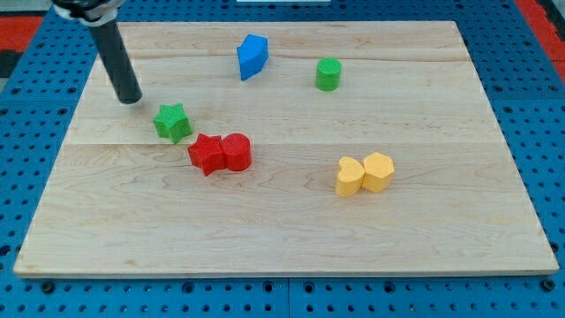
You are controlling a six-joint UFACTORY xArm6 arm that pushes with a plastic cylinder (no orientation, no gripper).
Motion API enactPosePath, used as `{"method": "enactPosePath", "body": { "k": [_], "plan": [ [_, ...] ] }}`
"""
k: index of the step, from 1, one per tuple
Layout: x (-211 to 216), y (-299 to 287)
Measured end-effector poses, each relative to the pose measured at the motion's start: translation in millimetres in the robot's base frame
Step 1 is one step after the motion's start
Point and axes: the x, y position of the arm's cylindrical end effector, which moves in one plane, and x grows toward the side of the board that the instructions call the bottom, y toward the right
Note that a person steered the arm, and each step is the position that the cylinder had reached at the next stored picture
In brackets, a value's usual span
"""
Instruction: Push the green star slightly right
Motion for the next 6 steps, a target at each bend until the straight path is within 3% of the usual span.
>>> {"method": "enactPosePath", "body": {
  "k": [3, 6],
  "plan": [
    [42.3, 10.3],
    [47.9, 83.7]
  ]
}}
